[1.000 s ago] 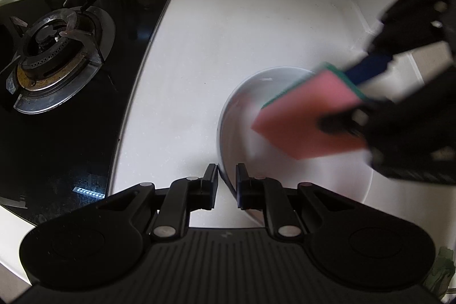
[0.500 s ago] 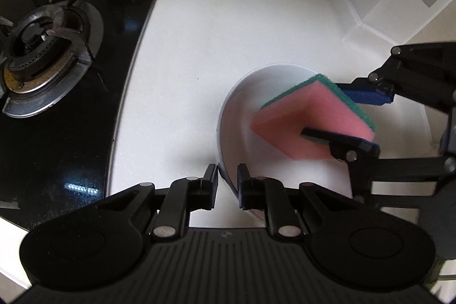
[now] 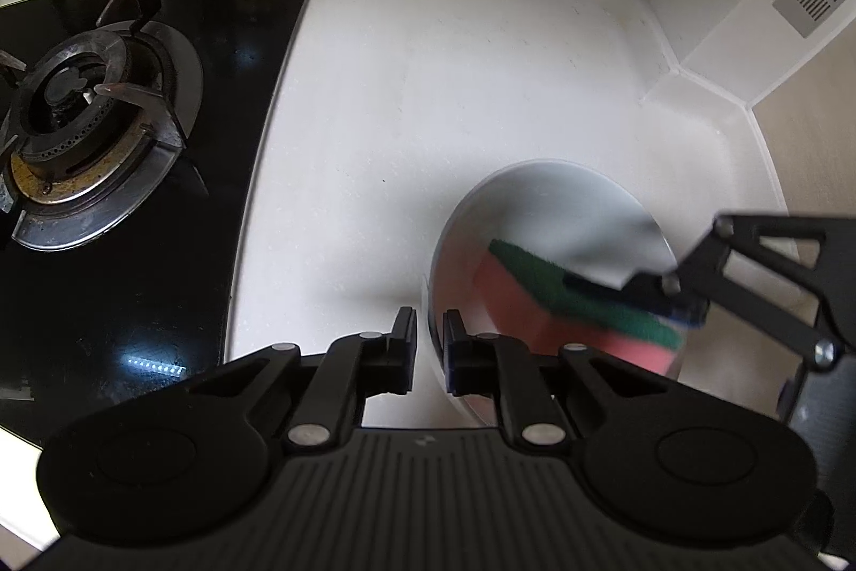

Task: Clean bowl
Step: 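Grip the bowl rim with the left tool while the right tool lowers the sponge inside, then scrub the bowl interior with the sponge in the right tool while the left tool holds the rim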

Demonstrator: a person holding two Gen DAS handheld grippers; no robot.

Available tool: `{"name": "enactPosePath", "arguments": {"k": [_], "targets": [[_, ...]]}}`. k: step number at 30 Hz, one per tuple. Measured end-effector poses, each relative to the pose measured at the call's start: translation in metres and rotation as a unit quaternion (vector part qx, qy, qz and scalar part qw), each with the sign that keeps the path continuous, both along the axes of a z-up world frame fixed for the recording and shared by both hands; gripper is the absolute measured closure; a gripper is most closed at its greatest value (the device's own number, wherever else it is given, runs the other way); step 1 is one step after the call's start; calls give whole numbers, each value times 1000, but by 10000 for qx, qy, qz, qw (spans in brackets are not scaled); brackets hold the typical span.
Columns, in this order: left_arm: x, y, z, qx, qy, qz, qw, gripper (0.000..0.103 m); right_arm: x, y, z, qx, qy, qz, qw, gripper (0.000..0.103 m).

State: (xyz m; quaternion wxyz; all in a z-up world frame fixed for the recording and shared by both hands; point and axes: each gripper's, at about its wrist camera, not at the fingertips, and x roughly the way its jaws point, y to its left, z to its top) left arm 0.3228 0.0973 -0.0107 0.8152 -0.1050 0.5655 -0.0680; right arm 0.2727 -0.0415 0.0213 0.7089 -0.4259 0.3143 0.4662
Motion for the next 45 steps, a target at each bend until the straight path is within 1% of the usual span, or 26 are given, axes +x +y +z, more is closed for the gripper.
{"name": "enactPosePath", "arguments": {"k": [4,6,9,10,12,13,14,16,18,21,25,27,29,31,32,34,37,39,43,45], "targets": [[2,2,1,108,-55,94,9999,91,11,-12,5,510,661,-298,9961,76],[3,2,1,131,-60,98,9998,96,17,-20,8,777,1015,-449,9908,76],[4,0,2,200,-79,74,9997,96,26,-32,11,1088,1503,-640,9806,77],[4,1,2,203,-80,76,9997,96,27,-33,11,1099,1503,-689,9801,77],[5,1,2,206,-75,73,9997,96,26,-30,12,848,1087,-894,9864,77],[4,0,2,202,-72,73,9997,96,25,-28,12,734,978,-958,9879,77],[4,0,2,193,-67,75,9998,96,23,-21,13,495,753,-1060,9903,77],[3,1,3,179,-60,70,9998,96,16,-12,12,214,652,-982,9928,77],[3,1,3,162,-53,62,9998,96,11,2,6,-192,641,-930,9934,76],[2,2,3,145,-42,57,9999,96,11,10,3,-518,614,-963,9921,75],[0,2,3,151,-46,19,9999,96,15,13,-3,-643,582,-899,9922,75],[0,3,3,119,-32,20,9999,96,11,13,-8,-720,501,-790,9930,76],[0,4,2,100,-20,14,9999,96,8,12,-7,-686,423,-652,9946,77],[0,4,2,103,-15,12,9999,96,4,9,-6,-525,288,-555,9967,77],[0,4,2,99,-14,12,9999,96,1,6,-5,-402,93,-501,9979,77],[0,4,2,102,-19,19,9999,96,-4,4,-8,-320,-285,-405,9983,78],[0,4,2,105,-29,4,9999,98,-14,3,-24,-355,-465,-163,9982,77],[1,3,2,109,-44,-25,9999,100,-26,3,-29,-284,-539,-33,9981,77],[1,2,2,189,-115,-71,9997,100,-28,1,-30,-185,-433,50,9989,77],[2,1,2,246,-159,-104,9995,99,-25,-1,-27,-80,-222,109,9997,77]]}}
